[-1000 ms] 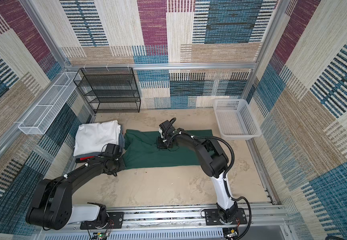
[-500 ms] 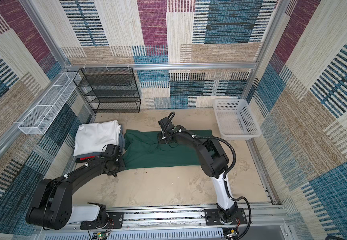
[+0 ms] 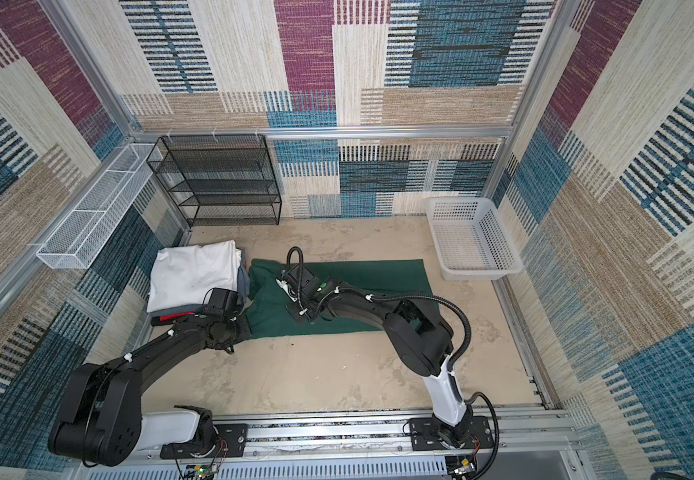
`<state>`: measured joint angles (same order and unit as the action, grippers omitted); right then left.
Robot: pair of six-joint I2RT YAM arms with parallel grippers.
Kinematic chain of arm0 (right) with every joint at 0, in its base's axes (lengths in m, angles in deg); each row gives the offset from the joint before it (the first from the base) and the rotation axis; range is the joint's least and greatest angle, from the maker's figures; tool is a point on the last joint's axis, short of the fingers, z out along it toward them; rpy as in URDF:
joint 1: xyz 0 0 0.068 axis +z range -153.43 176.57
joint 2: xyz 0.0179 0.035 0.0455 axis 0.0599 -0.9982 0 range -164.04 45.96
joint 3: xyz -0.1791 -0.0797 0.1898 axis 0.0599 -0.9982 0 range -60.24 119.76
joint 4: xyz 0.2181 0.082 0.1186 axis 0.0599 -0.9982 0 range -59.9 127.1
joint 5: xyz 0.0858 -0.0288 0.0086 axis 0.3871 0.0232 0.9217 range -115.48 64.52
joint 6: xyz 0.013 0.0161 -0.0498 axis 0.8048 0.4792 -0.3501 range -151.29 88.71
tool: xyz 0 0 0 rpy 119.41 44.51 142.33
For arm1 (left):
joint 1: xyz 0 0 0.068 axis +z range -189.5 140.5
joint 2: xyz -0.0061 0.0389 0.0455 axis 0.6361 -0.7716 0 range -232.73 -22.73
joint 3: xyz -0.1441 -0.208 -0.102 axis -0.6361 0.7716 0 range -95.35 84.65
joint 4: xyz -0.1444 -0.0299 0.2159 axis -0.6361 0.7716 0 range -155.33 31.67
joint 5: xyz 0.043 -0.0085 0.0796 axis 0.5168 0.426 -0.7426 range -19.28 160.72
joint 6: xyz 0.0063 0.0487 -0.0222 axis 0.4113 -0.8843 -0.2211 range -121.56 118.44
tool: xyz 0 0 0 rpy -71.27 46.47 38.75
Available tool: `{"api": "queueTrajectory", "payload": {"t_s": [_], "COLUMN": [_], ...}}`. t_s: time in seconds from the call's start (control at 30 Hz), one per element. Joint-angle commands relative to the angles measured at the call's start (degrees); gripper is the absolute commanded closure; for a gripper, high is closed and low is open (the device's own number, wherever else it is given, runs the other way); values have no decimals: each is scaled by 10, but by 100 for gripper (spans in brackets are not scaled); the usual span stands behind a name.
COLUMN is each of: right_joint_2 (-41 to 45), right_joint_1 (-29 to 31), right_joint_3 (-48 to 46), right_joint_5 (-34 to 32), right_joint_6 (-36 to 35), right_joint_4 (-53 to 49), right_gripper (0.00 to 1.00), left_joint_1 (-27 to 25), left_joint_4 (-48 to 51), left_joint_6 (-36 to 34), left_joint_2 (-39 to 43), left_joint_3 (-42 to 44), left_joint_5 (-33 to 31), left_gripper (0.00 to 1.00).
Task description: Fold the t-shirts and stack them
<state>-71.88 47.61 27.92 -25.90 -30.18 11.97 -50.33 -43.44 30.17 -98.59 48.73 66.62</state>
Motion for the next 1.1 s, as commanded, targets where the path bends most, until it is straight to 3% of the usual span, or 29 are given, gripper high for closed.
{"api": "queueTrajectory", "payload": {"t_s": [0.0, 0.27, 0.43, 0.8, 1.07], "right_joint_2": [-33, -83, -75, -133, -148], "right_joint_1": [3, 3, 2, -9, -32], "right_joint_3": [40, 111, 87, 145, 163], "right_joint_5": [11, 3, 48, 4, 9], "right_joint_6": [-21, -35, -37, -29, -10], "right_joint_4": [-4, -6, 9, -19, -9], "right_gripper": [100, 100, 100, 100, 100], "left_joint_1": [1, 1, 1, 1, 1], "left_joint_4": [-6, -14, -11, -16, -19], "left_joint_6": [-23, -22, -36, -33, -38], "left_joint_2": [-2, -2, -5, -10, -13], "left_joint_3": [-2, 4, -4, -1, -2], "left_joint_5": [7, 12, 8, 15, 21], "left_gripper": [100, 100, 100, 100, 100]}}
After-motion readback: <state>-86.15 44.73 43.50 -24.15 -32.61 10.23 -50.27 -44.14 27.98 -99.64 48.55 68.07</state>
